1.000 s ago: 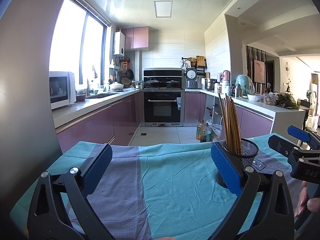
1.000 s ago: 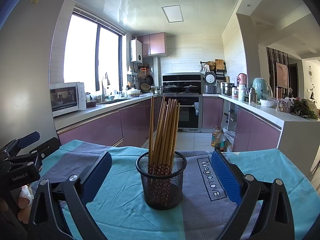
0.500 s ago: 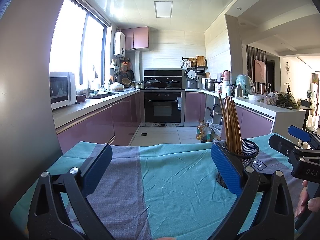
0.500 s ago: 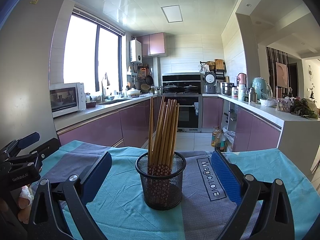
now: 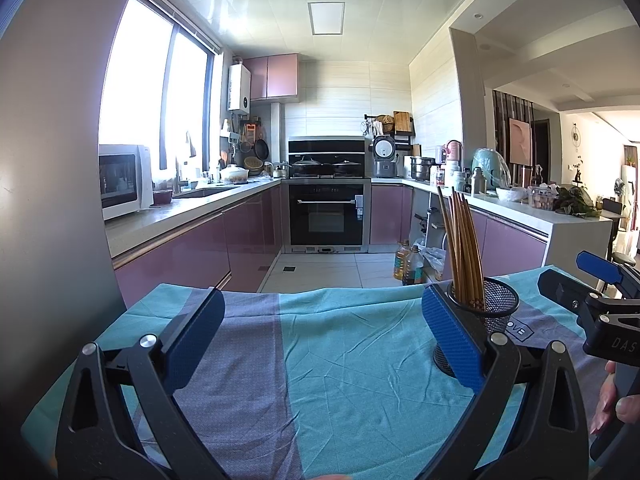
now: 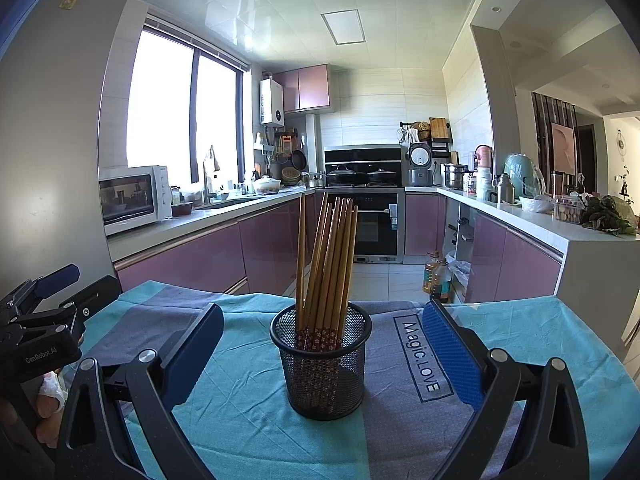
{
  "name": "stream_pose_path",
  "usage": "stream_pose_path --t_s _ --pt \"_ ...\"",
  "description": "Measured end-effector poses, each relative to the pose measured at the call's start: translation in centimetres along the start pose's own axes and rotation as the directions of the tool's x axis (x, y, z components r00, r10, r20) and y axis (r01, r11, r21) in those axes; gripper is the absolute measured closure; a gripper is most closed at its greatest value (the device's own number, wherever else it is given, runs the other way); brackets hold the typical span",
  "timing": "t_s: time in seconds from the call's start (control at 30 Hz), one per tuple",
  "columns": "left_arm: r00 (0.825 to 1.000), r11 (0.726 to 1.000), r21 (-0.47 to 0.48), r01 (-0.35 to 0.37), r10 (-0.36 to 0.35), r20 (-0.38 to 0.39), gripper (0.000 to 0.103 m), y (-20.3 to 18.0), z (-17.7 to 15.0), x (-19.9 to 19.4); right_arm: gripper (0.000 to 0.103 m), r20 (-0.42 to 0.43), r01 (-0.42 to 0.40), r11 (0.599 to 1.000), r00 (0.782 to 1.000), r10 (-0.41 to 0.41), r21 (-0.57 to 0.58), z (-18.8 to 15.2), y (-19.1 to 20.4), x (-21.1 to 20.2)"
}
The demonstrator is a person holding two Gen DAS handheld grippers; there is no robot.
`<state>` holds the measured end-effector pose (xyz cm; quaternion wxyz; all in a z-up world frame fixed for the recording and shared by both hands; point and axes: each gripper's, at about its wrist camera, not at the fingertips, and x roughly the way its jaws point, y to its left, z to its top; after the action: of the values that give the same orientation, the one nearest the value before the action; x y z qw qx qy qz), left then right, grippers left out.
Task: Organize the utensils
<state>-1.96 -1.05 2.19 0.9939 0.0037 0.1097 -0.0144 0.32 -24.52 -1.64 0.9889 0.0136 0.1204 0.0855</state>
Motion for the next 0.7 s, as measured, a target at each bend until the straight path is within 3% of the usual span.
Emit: stream_pose_path --t_s 0.53,0.63,0.7 --pt "1.000 1.000 0.020 -0.004 0.004 -0.001 0.006 0.2 -0.1 0.1 0.007 -0.018 -0.004 1.000 1.000 0.004 0.007 -0.1 -0.6 0.3" --pt "0.997 1.000 0.011 0.010 -0.009 -0.077 0.006 0.7 -0.3 1.5 0.007 -0.088 0.009 1.000 0.996 -0.008 0.016 -0.4 -2.2 1.3" --pt "0.989 1.000 0.004 -0.006 0.007 -0.148 0.006 1.6 -0.7 3.1 0.007 -0.188 0.055 0.998 0.981 -0.049 0.029 -1.1 -4.3 2.9"
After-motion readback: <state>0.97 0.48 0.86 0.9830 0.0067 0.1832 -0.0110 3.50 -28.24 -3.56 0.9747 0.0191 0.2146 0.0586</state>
